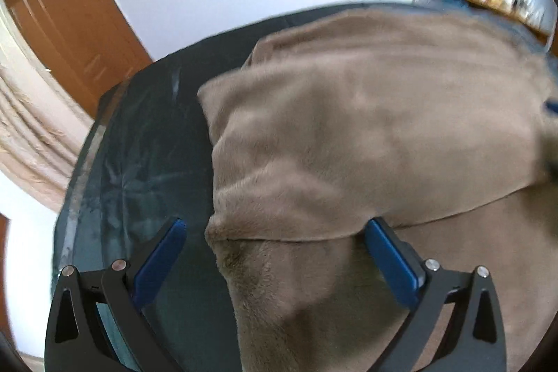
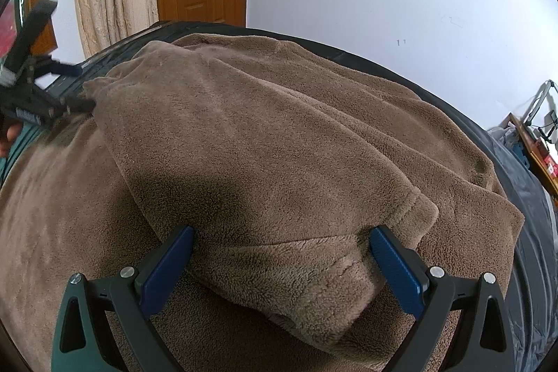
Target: Fold clothes
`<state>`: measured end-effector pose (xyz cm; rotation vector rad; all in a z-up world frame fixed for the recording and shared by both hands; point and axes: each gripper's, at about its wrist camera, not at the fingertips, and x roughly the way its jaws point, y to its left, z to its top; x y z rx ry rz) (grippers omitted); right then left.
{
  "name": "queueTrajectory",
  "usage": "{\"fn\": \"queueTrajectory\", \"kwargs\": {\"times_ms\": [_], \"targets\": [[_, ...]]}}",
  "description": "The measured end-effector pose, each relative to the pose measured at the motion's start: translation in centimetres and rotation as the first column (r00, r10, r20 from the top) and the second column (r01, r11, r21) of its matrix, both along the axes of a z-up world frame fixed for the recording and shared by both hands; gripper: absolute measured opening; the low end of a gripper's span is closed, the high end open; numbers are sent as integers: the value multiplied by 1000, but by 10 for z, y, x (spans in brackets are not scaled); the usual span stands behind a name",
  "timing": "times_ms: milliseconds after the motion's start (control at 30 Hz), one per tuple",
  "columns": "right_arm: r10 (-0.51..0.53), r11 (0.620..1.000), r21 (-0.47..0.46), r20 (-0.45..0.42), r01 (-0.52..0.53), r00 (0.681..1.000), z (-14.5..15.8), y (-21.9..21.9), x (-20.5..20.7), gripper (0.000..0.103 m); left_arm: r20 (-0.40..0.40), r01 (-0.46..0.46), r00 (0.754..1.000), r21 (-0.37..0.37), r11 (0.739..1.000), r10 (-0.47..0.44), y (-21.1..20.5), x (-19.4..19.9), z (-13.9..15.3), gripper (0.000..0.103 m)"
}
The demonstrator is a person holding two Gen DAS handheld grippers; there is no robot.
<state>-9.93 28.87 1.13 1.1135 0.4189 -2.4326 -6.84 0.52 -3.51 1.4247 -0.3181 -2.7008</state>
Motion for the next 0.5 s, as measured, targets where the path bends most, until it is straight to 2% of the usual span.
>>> {"fn": "queueTrajectory", "kwargs": {"times_ms": [167,333,500], "targets": [[0,1000,-6,2,0,1000,0,1,0,102,17,-57,998,119,991,55,-17,-3,-8,103],[0,1000,-15,10,0,1000,-1,2,-1,102,26,-36,999,60,998,35,-8,19,-1,103],[-1,999,-38,26,2,1000,-1,3,-3,102,16,45,999,95,994,-47,-2,64,4,103]]}}
